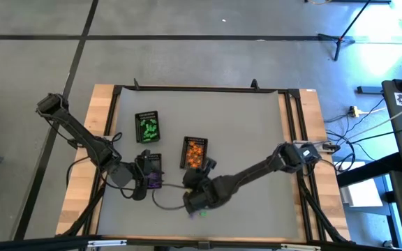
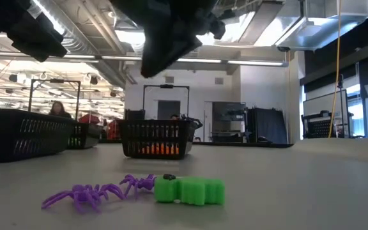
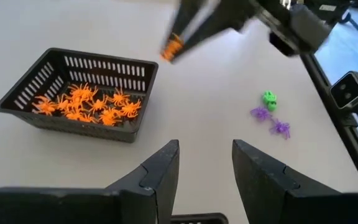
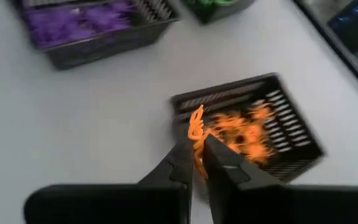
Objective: Sort Halloween decoration
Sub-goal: Put the orange spider toy into the bottom right black basket, then put the purple spider toy into the bottom left black basket
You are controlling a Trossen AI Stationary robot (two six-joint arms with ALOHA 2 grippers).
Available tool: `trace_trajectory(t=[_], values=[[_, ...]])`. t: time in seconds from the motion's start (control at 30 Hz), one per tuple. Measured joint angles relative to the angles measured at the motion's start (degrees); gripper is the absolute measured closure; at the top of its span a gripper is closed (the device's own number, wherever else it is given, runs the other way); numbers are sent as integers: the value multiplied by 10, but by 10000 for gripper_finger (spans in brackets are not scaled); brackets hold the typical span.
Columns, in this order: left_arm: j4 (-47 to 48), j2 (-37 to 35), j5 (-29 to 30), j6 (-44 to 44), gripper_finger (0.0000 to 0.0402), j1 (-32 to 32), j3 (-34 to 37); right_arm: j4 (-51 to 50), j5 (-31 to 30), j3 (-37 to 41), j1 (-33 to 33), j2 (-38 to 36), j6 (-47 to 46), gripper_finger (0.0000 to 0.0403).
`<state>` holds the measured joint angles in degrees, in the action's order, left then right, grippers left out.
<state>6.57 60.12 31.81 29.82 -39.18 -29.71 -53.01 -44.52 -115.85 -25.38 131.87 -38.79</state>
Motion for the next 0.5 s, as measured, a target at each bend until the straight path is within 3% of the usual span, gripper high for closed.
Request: trace_trajectory(t=[0.17, 0.5], values=[[0, 0, -3, 1, 262, -1, 0, -38, -7, 1, 44, -6, 1, 378], [3, 0, -30, 2, 262, -4, 0, -54, 38, 29, 98, -17, 19, 293]])
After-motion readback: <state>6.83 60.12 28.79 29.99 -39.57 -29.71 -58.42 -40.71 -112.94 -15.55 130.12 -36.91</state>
